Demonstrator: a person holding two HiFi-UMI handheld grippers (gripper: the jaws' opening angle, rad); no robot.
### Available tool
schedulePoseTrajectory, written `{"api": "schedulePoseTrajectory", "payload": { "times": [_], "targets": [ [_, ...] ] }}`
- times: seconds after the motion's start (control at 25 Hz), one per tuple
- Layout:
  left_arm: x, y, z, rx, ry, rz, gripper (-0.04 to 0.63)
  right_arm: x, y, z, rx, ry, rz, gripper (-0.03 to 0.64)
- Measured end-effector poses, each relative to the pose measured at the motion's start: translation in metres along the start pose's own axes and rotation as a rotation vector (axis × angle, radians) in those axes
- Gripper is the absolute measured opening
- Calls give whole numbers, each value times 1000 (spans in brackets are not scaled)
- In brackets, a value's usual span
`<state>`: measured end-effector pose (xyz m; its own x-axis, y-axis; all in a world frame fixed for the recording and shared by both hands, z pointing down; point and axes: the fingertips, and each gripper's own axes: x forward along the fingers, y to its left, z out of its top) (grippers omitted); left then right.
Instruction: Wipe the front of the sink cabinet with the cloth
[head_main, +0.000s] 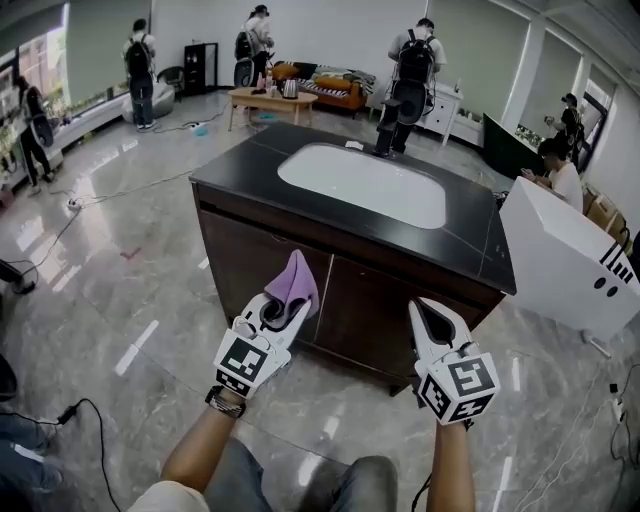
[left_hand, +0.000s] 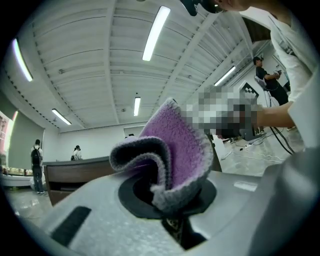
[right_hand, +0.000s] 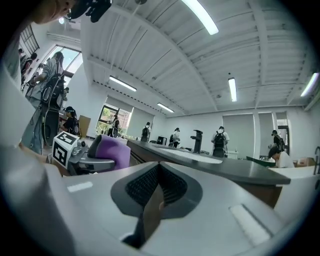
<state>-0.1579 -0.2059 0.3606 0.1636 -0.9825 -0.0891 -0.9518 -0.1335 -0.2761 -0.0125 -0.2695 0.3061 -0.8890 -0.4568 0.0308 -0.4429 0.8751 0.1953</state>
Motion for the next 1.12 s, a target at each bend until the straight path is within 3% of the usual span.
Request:
{"api": "schedulePoseTrajectory", "payload": {
  "times": [0.28, 0.68, 0.96, 1.12],
  "targets": [
    [2, 37, 113, 8, -10, 34, 48, 9, -16, 96, -51, 10, 5, 8],
    [-10, 75, 301, -18, 18, 99, 48, -12, -43, 288, -59, 5, 34, 8],
    [-41, 93, 417, -16, 23, 104, 48, -41, -26, 398, -68, 17, 53, 8],
    [-71, 99, 457, -25, 18, 119, 48, -51, 1, 443, -61, 0, 78, 8]
  ]
}}
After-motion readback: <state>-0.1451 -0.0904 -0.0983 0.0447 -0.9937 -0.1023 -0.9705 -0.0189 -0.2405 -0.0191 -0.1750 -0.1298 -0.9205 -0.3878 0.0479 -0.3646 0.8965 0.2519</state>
